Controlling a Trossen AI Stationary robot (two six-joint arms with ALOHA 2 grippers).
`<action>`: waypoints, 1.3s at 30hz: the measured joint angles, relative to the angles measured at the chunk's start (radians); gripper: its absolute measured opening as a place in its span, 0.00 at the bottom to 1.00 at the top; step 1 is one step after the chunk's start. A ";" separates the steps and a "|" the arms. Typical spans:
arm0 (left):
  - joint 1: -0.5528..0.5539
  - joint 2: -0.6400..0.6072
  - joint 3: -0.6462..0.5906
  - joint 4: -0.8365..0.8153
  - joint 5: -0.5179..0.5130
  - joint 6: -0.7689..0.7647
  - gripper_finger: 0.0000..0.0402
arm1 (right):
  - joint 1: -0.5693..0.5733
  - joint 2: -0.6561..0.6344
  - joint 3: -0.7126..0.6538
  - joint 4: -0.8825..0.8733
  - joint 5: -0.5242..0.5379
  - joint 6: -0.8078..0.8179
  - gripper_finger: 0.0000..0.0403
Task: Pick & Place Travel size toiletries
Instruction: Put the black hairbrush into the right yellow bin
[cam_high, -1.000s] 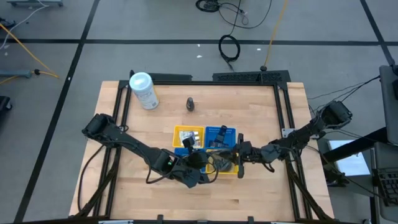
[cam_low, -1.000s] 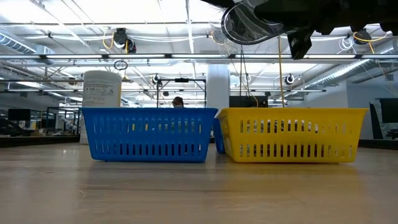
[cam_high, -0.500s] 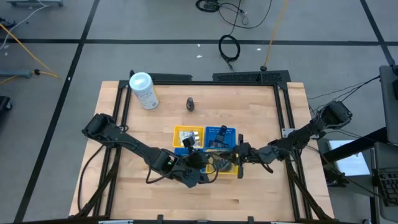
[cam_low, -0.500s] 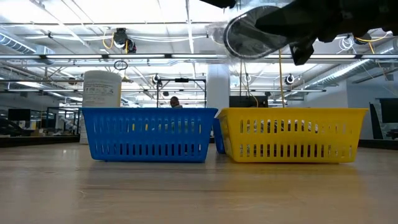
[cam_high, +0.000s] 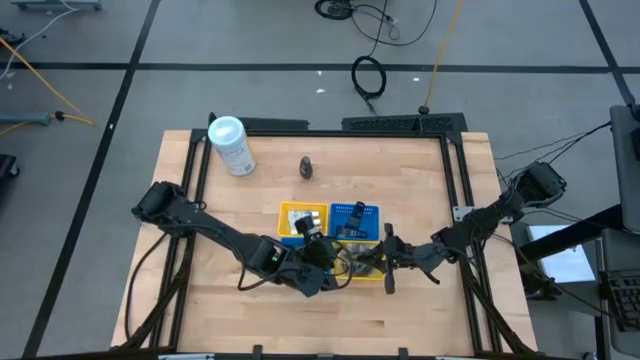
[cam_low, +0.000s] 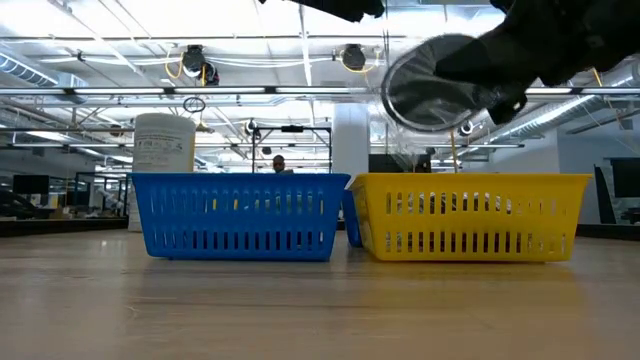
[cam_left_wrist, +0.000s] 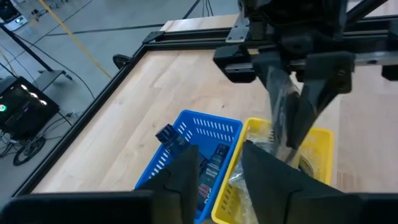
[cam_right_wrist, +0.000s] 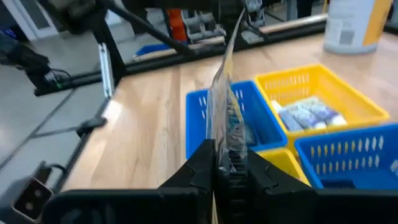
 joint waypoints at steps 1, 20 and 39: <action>0.003 0.000 0.000 0.000 0.001 -0.002 0.32 | 0.004 0.000 0.000 -0.014 0.012 0.009 0.06; 0.009 0.000 0.000 0.000 0.028 -0.036 0.48 | 0.022 0.143 -0.072 0.219 0.051 0.104 0.06; 0.009 0.000 0.000 0.000 0.031 -0.044 0.48 | 0.021 0.294 -0.071 0.386 0.043 0.147 0.13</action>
